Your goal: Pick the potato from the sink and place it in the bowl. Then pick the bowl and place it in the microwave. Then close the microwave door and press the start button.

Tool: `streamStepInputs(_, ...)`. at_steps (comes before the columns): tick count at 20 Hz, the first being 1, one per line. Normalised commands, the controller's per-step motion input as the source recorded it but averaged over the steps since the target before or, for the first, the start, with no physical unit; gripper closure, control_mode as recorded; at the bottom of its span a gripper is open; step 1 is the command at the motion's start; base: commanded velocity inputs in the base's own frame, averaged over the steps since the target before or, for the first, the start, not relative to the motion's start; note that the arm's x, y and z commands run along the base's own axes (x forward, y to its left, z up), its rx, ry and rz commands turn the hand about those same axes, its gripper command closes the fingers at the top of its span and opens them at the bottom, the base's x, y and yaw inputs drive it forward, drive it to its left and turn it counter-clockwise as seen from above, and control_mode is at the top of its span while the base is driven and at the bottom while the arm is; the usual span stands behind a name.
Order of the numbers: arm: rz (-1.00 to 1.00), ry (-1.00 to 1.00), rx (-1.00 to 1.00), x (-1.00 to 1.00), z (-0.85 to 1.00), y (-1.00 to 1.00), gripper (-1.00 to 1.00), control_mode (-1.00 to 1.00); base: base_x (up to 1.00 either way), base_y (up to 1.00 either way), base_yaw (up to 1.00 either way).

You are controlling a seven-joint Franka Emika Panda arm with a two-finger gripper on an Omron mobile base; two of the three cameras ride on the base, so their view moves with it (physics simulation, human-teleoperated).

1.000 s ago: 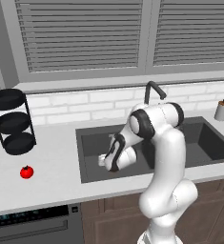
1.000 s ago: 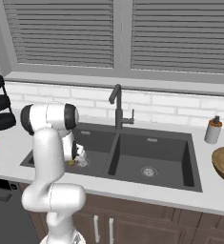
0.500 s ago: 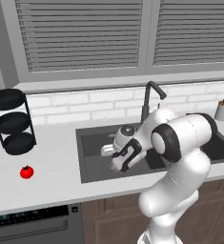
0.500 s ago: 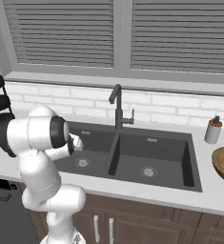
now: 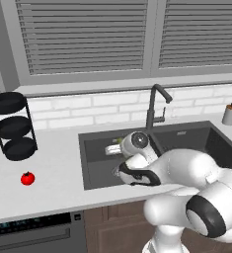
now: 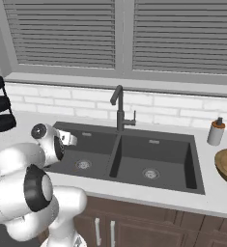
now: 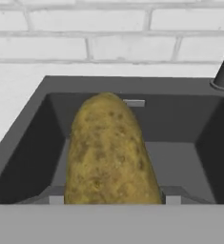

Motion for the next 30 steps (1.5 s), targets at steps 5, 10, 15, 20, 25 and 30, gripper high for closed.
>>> streamStepInputs(5, 0.0, -0.15, 0.01, -0.44, 1.0, 0.0, 1.0, -1.0, 0.0, 0.0, 0.0)
streamStepInputs(10, 0.0, -0.01, 0.01, -0.63, 0.79, -0.1, 1.0, -1.0, 0.0, 0.0, 0.0)
streamStepInputs(15, -0.02, 0.01, -0.01, -0.79, 0.2, -0.54, 1.0, -1.0, 0.0, 0.0, 0.0)
streamStepInputs(20, -0.05, 0.1, -0.02, -0.58, 0.28, -0.66, 1.0, -1.0, 0.0, 0.0, 0.0)
streamStepInputs(25, -0.07, 0.08, -0.01, -0.51, 0.36, -0.71, 1.0, -1.0, 0.0, 0.0, 0.0)
streamStepInputs(30, -0.07, 0.08, -0.01, -0.21, 0.1, -0.8, 1.0, -1.0, 0.0, 0.0, 0.0)
